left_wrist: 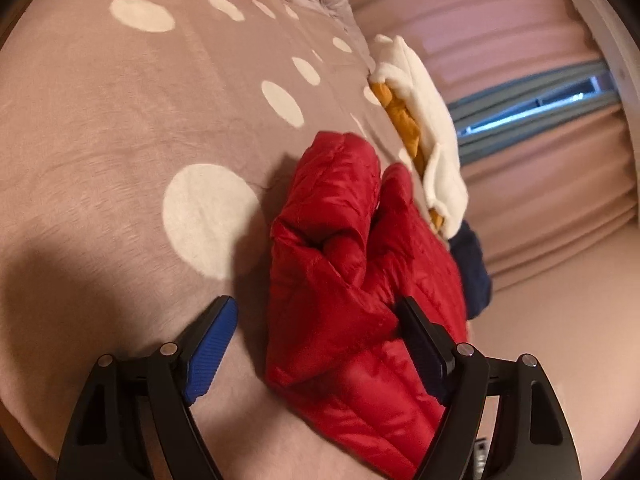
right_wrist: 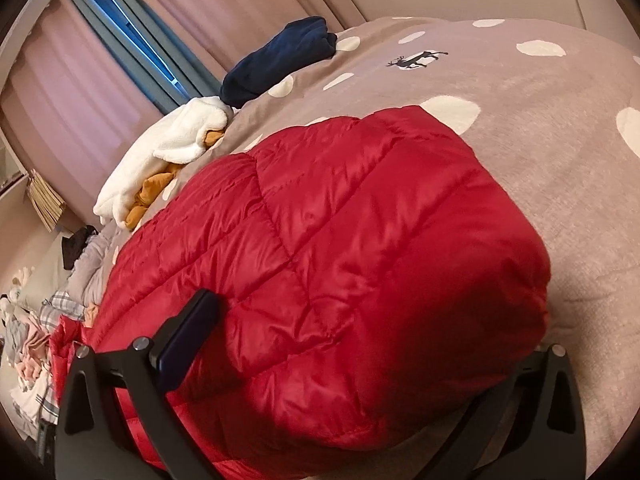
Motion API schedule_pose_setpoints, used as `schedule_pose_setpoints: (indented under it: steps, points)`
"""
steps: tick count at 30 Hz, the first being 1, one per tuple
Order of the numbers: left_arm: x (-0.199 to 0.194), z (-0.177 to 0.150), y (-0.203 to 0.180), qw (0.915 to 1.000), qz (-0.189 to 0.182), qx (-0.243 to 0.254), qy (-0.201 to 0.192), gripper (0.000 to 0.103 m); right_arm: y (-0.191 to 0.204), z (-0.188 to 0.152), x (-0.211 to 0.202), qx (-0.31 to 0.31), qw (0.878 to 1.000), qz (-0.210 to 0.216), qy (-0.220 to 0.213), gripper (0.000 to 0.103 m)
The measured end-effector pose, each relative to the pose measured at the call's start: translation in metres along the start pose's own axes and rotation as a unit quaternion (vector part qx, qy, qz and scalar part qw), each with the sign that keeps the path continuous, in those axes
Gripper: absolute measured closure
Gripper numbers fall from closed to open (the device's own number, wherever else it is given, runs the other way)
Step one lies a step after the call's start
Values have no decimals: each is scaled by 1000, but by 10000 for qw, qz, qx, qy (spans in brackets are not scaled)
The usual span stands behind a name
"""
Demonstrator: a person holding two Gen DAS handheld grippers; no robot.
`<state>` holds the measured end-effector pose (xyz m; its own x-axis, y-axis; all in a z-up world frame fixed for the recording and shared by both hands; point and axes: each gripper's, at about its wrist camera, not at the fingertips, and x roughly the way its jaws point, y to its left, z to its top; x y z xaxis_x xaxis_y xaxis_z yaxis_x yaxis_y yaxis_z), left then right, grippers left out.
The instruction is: Fold large clothes
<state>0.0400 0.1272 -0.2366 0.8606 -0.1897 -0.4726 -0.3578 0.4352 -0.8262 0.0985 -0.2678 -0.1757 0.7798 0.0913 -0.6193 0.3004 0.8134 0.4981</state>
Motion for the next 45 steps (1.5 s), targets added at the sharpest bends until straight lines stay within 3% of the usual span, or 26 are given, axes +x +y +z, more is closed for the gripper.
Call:
schedule_pose_setpoints:
  steps: [4, 12, 17, 22, 23, 27, 31, 35, 37, 39, 42, 45]
  points:
    - [-12, -3, 4, 9993, -341, -91, -128, 19, 0, 1, 0, -19, 10000, -21, 13, 0]
    - [12, -11, -14, 9982, -344, 475, 141, 19, 0, 1, -1, -91, 9999, -15, 82, 0]
    - [43, -11, -26, 9937, -574, 547, 792, 16, 1, -1, -3, -152, 9998, -12, 101, 0]
    - [73, -22, -45, 9833, -854, 821, 1384, 16, 2, 0, -3, -128, 9999, 24, 88, 0]
    - [79, -25, -50, 9827, -736, 917, 1432, 17, 3, 0, -3, -131, 9999, 43, 94, 0]
    - [90, -31, -67, 9831, -33, 1361, 1223, 27, 8, -1, 1, -193, 9996, 181, 137, 1]
    - [92, -28, -78, 9813, 362, 1623, 965, 42, 14, -2, 8, -300, 9988, 322, 216, 14]
    - [86, -32, -97, 9654, 863, 2434, 362, 58, 26, -2, 18, -568, 9971, 280, 424, 32]
    - [78, -37, -105, 9535, 1076, 2816, 10, 62, 37, 0, 23, -847, 9944, 270, 563, 47]
    - [73, -40, -111, 9449, 1166, 3053, -195, 66, 51, 2, 30, -1198, 9903, 161, 688, 52]
    - [64, -39, -115, 9399, 1217, 3169, -368, 68, 70, 4, 36, -1816, 9799, -26, 829, 54]
    - [60, -33, -119, 9350, 1272, 3256, -599, 68, 79, 5, 44, -2347, 9658, 196, 1081, 54]
